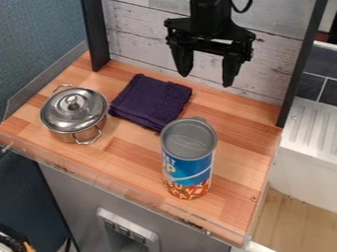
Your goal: Move the purple cloth from the middle to the top right of the table
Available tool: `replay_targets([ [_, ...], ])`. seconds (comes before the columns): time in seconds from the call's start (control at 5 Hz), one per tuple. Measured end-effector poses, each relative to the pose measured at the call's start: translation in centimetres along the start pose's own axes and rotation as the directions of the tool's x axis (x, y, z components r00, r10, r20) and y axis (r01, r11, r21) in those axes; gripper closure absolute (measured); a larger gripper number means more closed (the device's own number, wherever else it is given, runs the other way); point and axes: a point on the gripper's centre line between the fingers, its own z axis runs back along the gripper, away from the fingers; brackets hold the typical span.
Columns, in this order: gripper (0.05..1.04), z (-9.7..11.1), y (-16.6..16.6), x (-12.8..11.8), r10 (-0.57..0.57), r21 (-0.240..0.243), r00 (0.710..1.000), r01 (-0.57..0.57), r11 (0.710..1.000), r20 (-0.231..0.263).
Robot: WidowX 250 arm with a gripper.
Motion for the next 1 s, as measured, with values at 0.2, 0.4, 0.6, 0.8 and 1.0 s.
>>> replay_targets([
  [0.2, 0.083, -1.0, 0.1, -0.4, -0.001, 0.004, 1.0, 0.001, 1.0, -0.03],
  [0.4, 0.083, -2.2, 3.6, -0.5, 0.039, 0.039, 0.999, -0.038, 0.999, -0.021],
  [0.6, 0.083, -3.7, 5.8, -0.7, 0.062, 0.06, 0.997, -0.059, 0.996, -0.053],
  [0.8, 0.083, -5.7, 7.8, -0.7, 0.051, 0.062, 0.994, -0.045, 0.997, -0.102],
  [1.0, 0.083, -8.2, 10.0, -0.7, 0.023, 0.036, 0.991, -0.018, 0.999, -0.129],
])
